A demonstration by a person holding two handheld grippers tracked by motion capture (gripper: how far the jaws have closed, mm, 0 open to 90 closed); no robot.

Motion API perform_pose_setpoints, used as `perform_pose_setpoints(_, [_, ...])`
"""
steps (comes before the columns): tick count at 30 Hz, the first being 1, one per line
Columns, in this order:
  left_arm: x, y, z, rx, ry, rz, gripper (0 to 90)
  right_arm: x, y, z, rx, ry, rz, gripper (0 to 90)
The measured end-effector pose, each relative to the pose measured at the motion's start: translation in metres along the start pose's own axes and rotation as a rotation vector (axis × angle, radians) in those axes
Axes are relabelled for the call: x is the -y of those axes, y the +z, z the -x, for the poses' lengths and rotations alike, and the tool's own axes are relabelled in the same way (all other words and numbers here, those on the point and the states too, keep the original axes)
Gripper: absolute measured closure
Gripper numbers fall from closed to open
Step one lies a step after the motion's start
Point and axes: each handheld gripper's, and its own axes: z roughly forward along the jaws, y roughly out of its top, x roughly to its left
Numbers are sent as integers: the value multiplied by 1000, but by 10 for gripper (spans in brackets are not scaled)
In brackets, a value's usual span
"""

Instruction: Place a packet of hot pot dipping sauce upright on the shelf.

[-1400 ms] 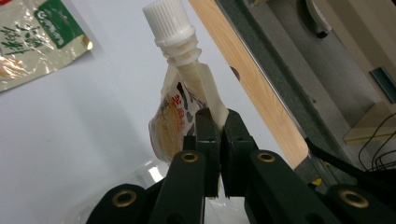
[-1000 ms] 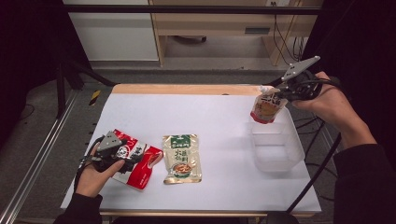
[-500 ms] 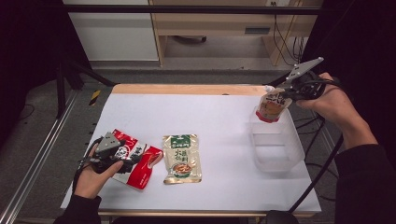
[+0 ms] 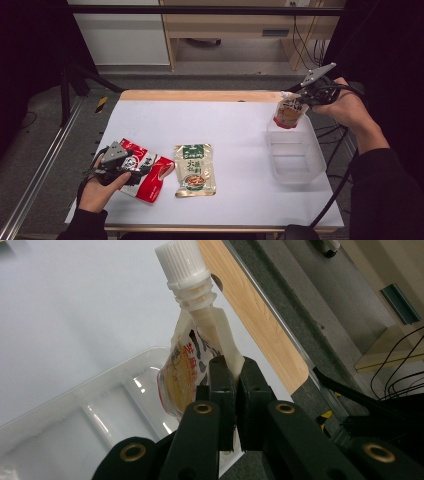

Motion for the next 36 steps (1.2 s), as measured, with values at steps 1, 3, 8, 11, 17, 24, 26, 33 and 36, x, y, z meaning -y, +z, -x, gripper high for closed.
perform_pose_setpoints(1, [0, 0, 0, 0, -3, 0, 121, 0, 3, 0, -2, -7, -3, 877])
perform_pose_setpoints(3, [0, -1, 1, -2, -2, 0, 121, 2, 8, 0, -6, -3, -7, 877])
perform_pose_setpoints(8, [1, -2, 1, -4, -8, 1, 121, 5, 21, -4, -39, -12, -26, 876])
perform_pose_setpoints(11, [2, -2, 2, -4, -7, -2, 121, 7, 28, -7, -54, -6, -28, 876])
perform_pose_setpoints(17, [1, -1, 2, 0, -4, -4, 121, 11, 36, -13, -95, -10, -52, 874])
perform_pose_setpoints(24, [1, 0, 3, 3, -2, -5, 121, 16, 43, -15, -120, 11, -50, 873])
perform_pose_setpoints(26, [1, 0, 3, 2, -3, -5, 121, 18, 46, -16, -124, 13, -51, 873])
perform_pose_setpoints(33, [0, 1, 4, 1, -4, -7, 121, 21, 51, -17, -136, 58, -34, 852])
perform_pose_setpoints(36, [0, 1, 4, 3, 0, -9, 121, 21, 51, -16, -141, 87, -36, 781])
